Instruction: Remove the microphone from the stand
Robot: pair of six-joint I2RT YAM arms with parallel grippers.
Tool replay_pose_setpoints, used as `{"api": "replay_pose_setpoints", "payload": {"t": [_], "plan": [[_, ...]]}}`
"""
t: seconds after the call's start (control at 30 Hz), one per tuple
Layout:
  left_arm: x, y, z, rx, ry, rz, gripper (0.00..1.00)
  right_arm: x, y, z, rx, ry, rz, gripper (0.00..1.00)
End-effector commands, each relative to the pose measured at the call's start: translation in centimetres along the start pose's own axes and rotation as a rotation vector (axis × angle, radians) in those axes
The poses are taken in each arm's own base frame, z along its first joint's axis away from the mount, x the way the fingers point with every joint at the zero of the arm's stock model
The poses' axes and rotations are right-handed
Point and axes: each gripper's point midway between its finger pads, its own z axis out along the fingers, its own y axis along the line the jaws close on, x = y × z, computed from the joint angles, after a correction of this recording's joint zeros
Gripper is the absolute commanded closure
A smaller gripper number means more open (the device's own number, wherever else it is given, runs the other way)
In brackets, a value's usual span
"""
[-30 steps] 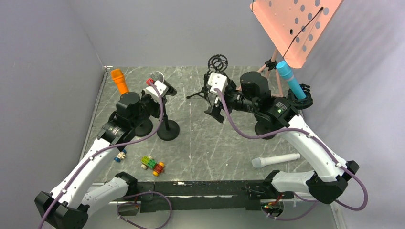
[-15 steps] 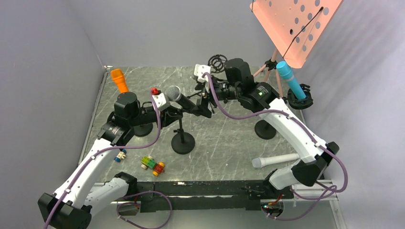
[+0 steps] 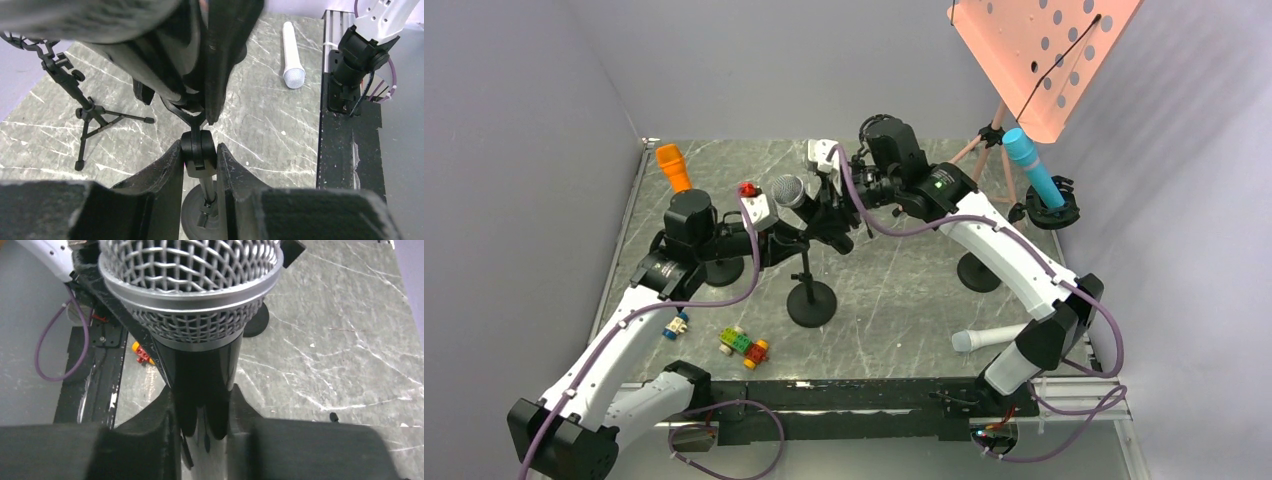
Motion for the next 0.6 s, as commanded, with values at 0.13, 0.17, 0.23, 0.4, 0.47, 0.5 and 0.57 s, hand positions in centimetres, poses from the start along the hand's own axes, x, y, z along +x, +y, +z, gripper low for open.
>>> {"api": "replay_pose_setpoints", "payload": {"t": [0.13,0.17,0.23,0.4,0.47,0.5,0.57], "plan": [[-2.5,-0.9,-0.2,0.057,-0.063,0.119,1.0,-15.7,-4.2,-9.1,0.318,-0.371,-0.068,1.0],[-2.2,-1.0,-0.2,0.06,-0.054,0.121,1.0,-17.7,-4.7,-11.0,0.371,-0.406,-0.101,1.0],[-1.9,-1.0,-0.1,0.065,-0.043,0.116,1.0,-21.1,-5.3,-14.8,0.474,-0.473,-0.165,1.0],[-2.5,-0.5,0.0,0.05,-0.06,0.115,1.0,-21.3,-4.5,-18.9,0.592,-0.459,-0.242,1.0],[-2.9,-0.2,0.1,0.033,-0.067,0.124,1.0,-17.6,-4.1,-17.9,0.574,-0.366,-0.208,1.0],[-3.0,0.1,0.1,0.026,-0.068,0.125,1.0,-16.1,-2.8,-18.1,0.56,-0.323,-0.225,1.0],[-3.1,0.4,0.2,0.009,-0.068,0.128,1.0,-11.7,-1.0,-17.4,0.51,-0.217,-0.212,1.0]]}}
